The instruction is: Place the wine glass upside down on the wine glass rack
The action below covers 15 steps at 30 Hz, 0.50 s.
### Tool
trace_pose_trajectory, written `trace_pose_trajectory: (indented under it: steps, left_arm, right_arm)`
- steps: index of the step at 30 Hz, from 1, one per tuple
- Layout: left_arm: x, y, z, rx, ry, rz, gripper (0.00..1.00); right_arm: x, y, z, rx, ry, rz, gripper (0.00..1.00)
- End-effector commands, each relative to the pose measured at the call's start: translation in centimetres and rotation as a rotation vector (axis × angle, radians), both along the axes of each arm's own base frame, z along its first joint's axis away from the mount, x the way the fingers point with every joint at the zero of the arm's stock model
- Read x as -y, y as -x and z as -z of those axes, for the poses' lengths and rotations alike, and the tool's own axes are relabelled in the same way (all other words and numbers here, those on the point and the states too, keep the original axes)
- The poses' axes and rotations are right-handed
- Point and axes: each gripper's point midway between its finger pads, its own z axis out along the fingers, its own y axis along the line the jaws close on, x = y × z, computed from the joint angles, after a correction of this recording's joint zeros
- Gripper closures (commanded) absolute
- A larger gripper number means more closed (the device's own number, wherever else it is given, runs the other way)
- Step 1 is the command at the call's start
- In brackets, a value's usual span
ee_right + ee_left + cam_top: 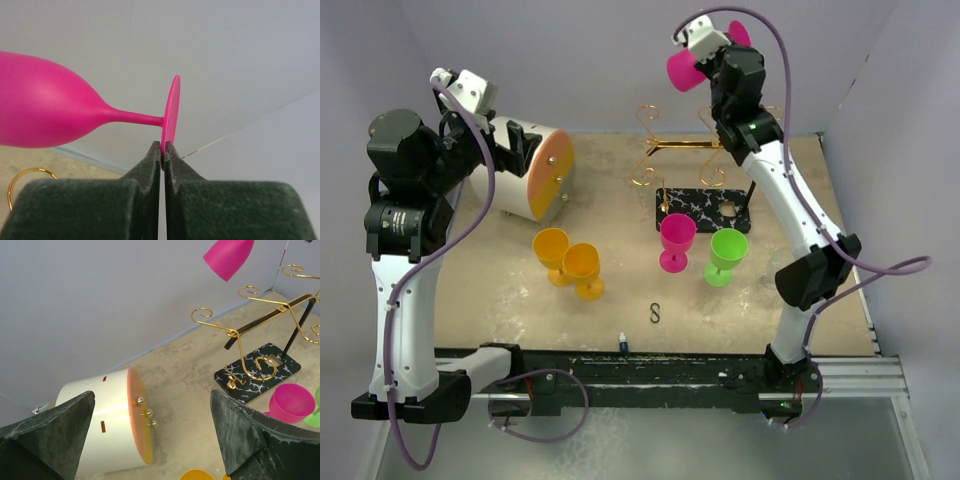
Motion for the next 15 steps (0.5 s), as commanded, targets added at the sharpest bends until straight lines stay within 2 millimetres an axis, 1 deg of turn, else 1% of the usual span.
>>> trace_pose_trajectory:
  steps: [1,7,9,11,15]
  left_arm:
    - [0.0,0.8,-0.9,0.045,-0.024,0.011,0.01]
    - [0.0,1.1,-0.9,0.049,-0.027,0.022,0.01]
    - [0.0,1.2,-0.9,0.053,-0.032,0.022,0.01]
    - [-0.1,1.4,-1.0,0.058,-0.035,0.017,0.01]
    - [-0.4,1.6,-1.3,0.069,-0.042,0.003,0.01]
  right_arm:
    - [-1.8,-0.9,-1.2,0.058,0.171,-0.003,1.00]
    - [-4.3,-2.5,2.0,-0.003,0.351,-0.041,1.00]
    - [-5.1,-2.9,3.5,-0.042,0.405,-0.063,1.00]
    - [-5.7,-3.2,4.9,-0.067,0.458,-0.090,1.00]
    - [-6.9,-2.7,6.7,-0.085,0.540,-0.162,1.00]
